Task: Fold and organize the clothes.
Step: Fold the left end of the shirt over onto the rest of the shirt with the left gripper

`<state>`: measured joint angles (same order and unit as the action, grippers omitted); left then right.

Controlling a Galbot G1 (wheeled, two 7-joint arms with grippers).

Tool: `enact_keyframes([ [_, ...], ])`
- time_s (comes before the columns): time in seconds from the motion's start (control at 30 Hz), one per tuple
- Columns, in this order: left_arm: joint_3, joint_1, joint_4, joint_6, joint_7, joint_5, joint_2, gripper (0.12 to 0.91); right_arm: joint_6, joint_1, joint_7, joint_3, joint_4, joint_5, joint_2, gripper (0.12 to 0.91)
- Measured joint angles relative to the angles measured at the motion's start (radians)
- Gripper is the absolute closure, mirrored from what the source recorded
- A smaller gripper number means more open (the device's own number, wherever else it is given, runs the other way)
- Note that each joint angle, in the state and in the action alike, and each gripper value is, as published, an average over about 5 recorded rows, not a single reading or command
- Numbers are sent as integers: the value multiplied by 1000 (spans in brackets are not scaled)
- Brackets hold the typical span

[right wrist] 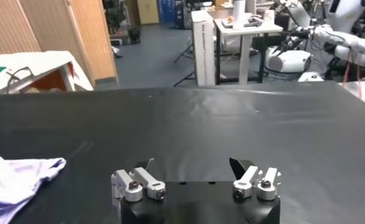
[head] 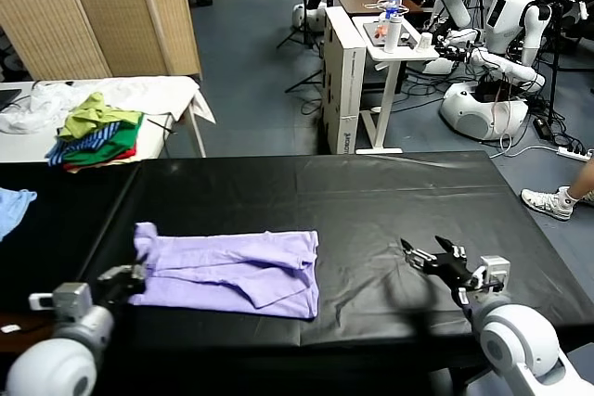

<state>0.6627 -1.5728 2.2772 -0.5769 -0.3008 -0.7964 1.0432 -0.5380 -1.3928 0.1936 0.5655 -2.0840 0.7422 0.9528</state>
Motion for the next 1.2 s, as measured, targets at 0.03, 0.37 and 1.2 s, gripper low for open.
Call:
enact_keyframes([
  [0.03, -23, 7, 17, -5, -10, -18, 13, 853, 0, -3, 0, 0, 0, -4, 2, 118],
  [0.37, -211, 82, 44, -3, -20, -56, 109, 853, 1, -22, 1, -7, 0, -37, 20, 118],
  [1.2, -379, 219, -47, -4, -16, -90, 163, 853, -4, -32, 5, -17, 12, -64, 54, 118],
])
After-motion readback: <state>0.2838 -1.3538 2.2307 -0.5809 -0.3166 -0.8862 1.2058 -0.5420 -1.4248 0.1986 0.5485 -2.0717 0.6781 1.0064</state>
